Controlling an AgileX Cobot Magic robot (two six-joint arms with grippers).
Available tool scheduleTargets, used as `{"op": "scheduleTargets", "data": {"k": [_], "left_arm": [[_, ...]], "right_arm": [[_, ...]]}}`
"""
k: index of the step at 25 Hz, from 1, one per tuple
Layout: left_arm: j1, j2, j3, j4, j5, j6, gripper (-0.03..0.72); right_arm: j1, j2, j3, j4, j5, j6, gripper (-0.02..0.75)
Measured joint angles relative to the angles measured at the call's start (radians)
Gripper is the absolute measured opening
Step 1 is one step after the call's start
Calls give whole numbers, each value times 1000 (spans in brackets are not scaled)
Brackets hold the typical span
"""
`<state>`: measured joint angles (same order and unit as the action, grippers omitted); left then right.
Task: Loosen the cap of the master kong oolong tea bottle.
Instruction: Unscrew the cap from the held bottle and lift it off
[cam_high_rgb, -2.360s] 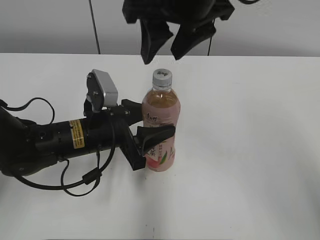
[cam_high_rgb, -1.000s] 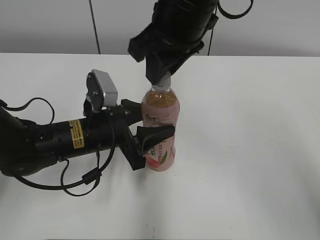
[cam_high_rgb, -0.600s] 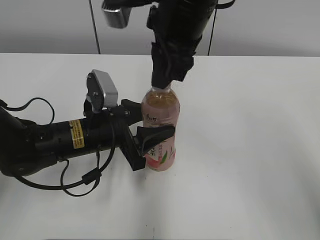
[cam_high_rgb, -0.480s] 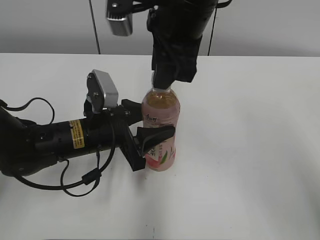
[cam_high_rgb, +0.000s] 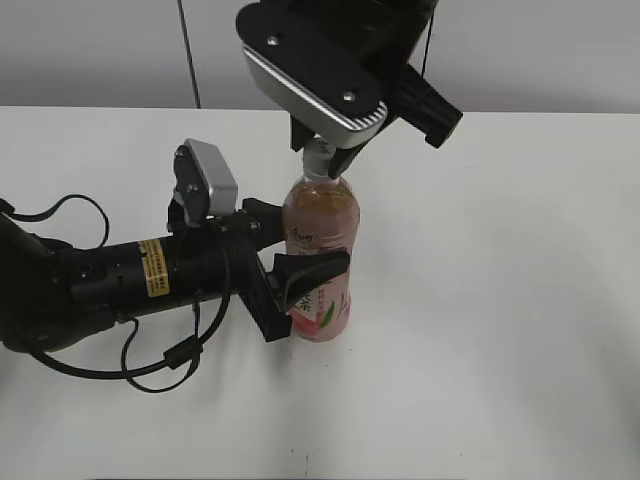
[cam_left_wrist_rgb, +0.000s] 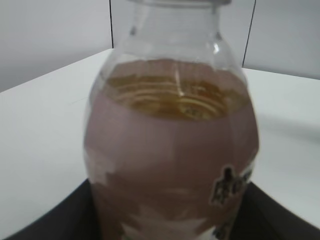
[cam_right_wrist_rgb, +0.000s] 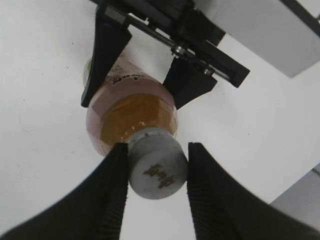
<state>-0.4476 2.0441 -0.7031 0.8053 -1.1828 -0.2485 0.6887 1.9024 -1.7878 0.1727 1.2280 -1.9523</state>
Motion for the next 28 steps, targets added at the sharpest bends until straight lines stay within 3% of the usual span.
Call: {"op": "scheduleTargets", "data": {"k": [7,13,16,22,25,28], "left_arm": [[0,0,0,-2,1,2,396],[0,0,-1,-7,3,2,396],[0,0,-1,-9,4,2,396],[0,0,-1,-8,4,2,396],[0,0,-1,-8,7,2,396],[0,0,-1,-8,8,2,396]], "right_arm": [[0,0,0,4,0,-103,290],[7,-1,0,60,-4,68,519],[7,-19,0,60,-4,182,566],[7,-76,-8,59,-72,703,577],[7,-83,-33,25,-124,1126,577],[7,-83,-59,-75,-64,1645,577]]}}
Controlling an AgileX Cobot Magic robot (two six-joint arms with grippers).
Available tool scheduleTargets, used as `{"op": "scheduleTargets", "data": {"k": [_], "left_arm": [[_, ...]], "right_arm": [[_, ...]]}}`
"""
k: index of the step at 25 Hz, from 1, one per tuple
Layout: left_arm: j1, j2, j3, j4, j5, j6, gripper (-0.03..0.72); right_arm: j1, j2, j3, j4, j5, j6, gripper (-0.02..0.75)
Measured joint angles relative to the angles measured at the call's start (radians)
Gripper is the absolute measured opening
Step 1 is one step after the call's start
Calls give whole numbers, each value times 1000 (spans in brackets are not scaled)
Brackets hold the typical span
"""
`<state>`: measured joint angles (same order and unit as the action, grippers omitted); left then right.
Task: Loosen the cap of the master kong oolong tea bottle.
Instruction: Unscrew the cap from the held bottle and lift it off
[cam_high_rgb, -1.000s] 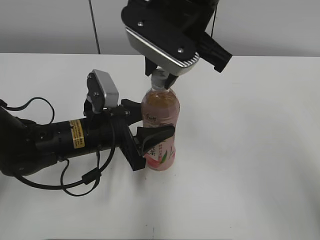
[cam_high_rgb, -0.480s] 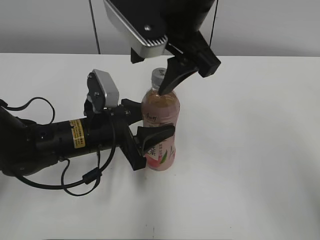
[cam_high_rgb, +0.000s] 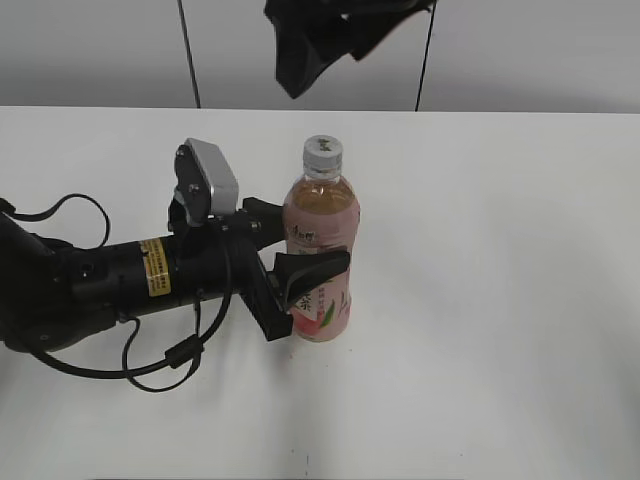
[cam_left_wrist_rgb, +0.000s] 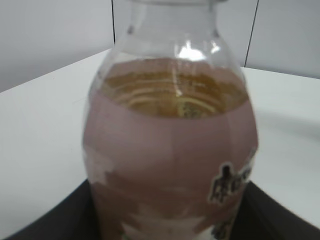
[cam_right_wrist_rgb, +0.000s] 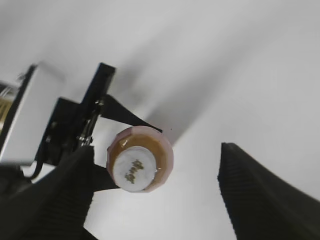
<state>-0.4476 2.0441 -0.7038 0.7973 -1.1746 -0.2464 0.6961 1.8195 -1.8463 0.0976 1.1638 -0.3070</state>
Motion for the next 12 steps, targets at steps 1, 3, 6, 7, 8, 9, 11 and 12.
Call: {"op": "scheduleTargets", "data": {"k": [1,3,6,7,8,9,11,12], "left_arm": [[0,0,0,-1,0,0,396],[0,0,0,-3,1,1,396],[-1,0,0,-5,1,1,396],[-1,0,0,-6,1,1,396],[-1,0,0,-6,2,1,396],[-1,0,0,-8,2,1,396],[-1,0,0,-9,2,1,396],[-1,0,0,-9,2,1,396]], "right_arm": [[0,0,-5,-44,23,176,577],[0,0,-6,-107,42,453,577],[-1,0,-6,-91,51,651,577],[-1,1,-6,-75,52,690,577],[-1,2,-6,-45,53,729,577],[-1,5,-6,-18,53,763,577],[-1,8,-6,22,54,817,577],[-1,15,-6,45,54,838,577]]}}
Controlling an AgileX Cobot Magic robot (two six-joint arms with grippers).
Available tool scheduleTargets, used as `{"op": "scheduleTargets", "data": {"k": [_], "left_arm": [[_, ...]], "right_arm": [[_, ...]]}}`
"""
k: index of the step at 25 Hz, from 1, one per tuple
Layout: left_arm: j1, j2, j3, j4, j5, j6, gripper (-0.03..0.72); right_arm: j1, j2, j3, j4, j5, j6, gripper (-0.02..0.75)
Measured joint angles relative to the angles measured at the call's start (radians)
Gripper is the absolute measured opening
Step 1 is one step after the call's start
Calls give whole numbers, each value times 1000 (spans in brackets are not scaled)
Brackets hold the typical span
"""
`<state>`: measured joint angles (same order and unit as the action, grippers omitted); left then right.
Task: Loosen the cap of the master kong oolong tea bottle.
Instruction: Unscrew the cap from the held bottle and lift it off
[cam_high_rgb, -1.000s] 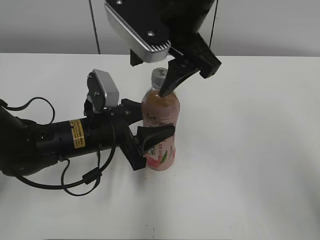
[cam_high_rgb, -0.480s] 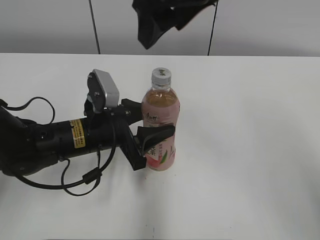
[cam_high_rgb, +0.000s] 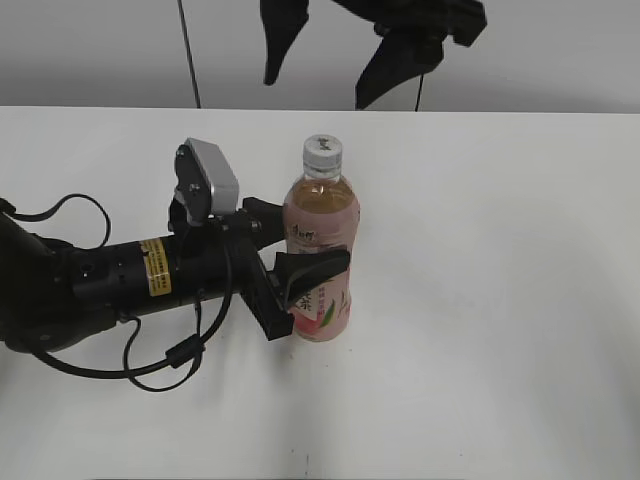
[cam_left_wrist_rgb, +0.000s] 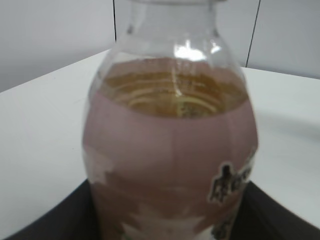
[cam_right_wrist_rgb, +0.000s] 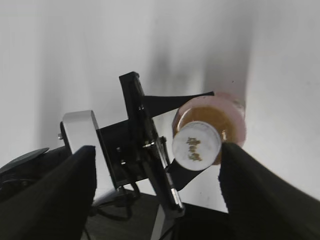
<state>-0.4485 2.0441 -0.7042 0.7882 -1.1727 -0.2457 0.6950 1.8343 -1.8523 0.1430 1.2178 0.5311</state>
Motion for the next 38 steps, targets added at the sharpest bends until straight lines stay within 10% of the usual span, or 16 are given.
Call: {"op": "scheduleTargets", "data": {"k": [38], "left_arm": [[0,-1,0,-1,4,0,395]], "right_arm": [[-7,63,61,8,2,28,512]]}}
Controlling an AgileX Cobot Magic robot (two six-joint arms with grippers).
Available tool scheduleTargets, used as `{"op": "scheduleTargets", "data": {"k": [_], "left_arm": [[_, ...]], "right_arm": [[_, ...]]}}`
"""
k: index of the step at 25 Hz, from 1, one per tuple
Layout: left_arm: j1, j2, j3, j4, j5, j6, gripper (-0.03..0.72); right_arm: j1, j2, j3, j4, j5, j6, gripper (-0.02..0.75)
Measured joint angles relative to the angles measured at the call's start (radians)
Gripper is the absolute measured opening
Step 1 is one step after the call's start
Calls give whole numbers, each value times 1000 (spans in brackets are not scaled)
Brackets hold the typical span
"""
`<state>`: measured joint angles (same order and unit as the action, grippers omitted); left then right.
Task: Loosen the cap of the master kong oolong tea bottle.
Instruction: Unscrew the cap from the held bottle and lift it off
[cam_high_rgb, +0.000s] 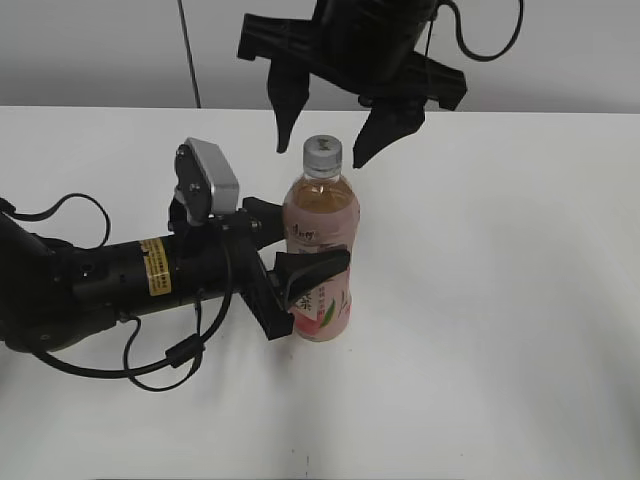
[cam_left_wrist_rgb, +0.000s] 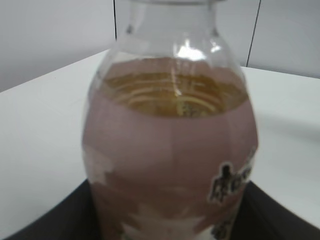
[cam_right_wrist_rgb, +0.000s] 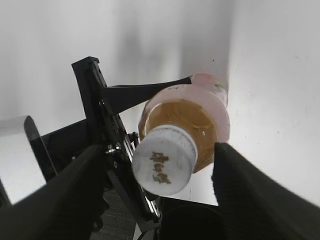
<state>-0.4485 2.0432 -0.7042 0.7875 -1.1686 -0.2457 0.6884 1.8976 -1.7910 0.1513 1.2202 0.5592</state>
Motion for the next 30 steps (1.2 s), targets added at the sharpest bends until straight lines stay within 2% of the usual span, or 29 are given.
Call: {"op": "scheduleTargets", "data": {"k": [4,7,11,17,20,30], "left_arm": [[0,0,0,0,0,0,395],[0,0,0,0,0,0,395],[0,0,0,0,0,1,395],[-1,0,0,0,1,3,395],[-1,0,0,0,1,3,395],[-1,0,0,1,1,4,395]], "right_arm": [[0,17,3,7,0,0,495],[0,17,3,-10,0,0,451],[0,17,3,-29,-1,-1,299],[0,17,3,-35,-3,-119,286],[0,17,3,-32,-3,-274,286],[0,17,3,-12,-4,-1195,279]]}}
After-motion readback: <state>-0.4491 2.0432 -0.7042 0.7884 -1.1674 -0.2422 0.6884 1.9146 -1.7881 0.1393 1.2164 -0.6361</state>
